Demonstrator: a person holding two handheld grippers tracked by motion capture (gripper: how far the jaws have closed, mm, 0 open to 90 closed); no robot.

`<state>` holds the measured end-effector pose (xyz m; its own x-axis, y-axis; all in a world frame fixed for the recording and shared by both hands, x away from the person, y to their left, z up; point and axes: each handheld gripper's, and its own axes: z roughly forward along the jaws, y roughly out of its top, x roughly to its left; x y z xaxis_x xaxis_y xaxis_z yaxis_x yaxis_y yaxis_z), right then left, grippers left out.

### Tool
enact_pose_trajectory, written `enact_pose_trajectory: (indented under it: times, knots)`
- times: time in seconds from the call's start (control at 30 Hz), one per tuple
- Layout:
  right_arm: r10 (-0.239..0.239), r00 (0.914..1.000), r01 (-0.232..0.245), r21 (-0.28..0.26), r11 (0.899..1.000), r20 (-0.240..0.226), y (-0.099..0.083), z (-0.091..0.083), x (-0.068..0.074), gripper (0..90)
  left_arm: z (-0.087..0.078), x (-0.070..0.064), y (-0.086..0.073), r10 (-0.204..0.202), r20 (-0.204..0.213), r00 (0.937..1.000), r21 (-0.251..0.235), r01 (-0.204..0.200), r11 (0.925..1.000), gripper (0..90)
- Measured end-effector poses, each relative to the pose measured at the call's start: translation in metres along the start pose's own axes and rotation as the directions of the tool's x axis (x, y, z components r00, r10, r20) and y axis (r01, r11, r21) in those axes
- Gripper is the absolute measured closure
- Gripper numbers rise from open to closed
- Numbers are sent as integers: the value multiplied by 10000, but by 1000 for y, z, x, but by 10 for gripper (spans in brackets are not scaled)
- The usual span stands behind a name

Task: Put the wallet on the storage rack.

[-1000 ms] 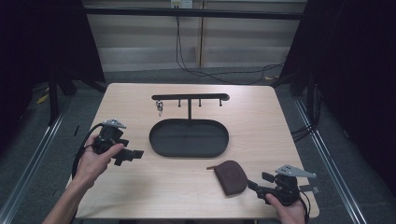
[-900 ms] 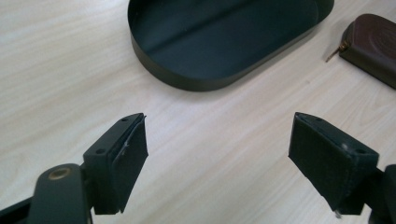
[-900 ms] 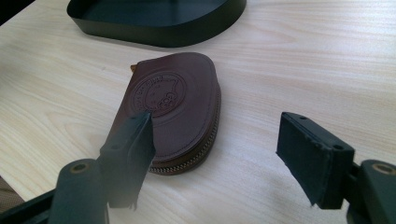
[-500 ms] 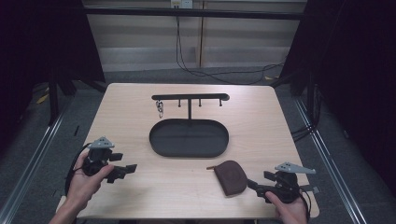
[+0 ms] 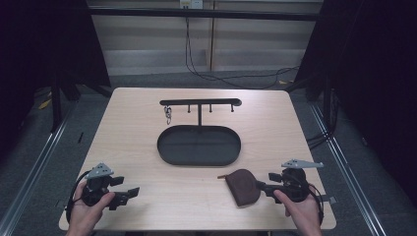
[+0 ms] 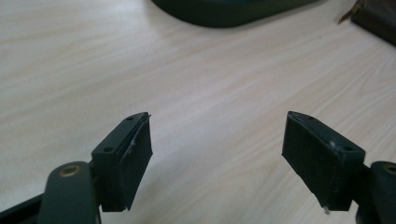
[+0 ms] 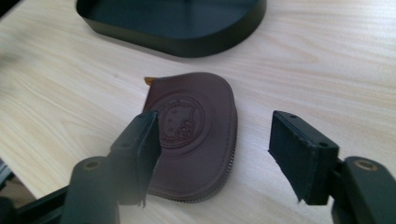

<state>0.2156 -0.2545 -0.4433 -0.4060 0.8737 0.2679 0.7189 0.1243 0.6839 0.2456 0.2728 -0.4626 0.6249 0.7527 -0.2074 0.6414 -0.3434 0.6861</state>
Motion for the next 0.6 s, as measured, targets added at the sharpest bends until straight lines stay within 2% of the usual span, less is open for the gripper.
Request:
enact_pose_trajectory:
  times: [0.07,0.1,0.13,0.23,0.27,0.33,0.43,0.5,0.53,0.57,0.6]
  knots:
    - [60,9999,-63,222,9997,120,2,4,1,352,-1,0,-4,-163,98,9998,-83,163,9998,237]
    - [60,9999,-63,222,9997,120,2,4,1,352,-1,0,-4,-163,98,9998,-83,163,9998,237]
    - [127,9999,-128,527,9985,28,5,9,1,350,-4,0,-6,-94,94,9999,-283,97,9996,237]
    - [133,9999,-141,801,9967,98,7,12,1,338,-4,-2,-7,-25,180,9998,-329,31,9995,236]
    - [160,9999,-158,1020,9947,-12,8,15,1,334,-4,-3,-7,-25,187,9998,-361,32,9993,236]
    - [168,9998,-147,1399,9900,-137,14,19,3,309,-1,-7,-7,209,305,9993,-300,-200,9994,236]
    - [130,9998,-107,1547,9879,-138,17,20,5,296,-1,-10,-7,367,402,9985,-312,-354,9989,236]
    - [97,9999,-82,2077,9782,-59,23,25,8,270,-1,-10,-7,389,344,9986,-379,-376,9986,236]
    - [150,9999,-142,2244,9744,-21,24,27,9,269,-2,-10,-7,287,254,9993,-562,-272,9980,236]
    - [192,9998,-179,2388,9709,-30,25,29,8,265,-2,-10,-7,327,249,9992,-579,-312,9978,235]
    - [222,9997,-195,2677,9633,-70,26,31,8,261,-1,-9,-6,316,348,9989,-464,-300,9985,230]
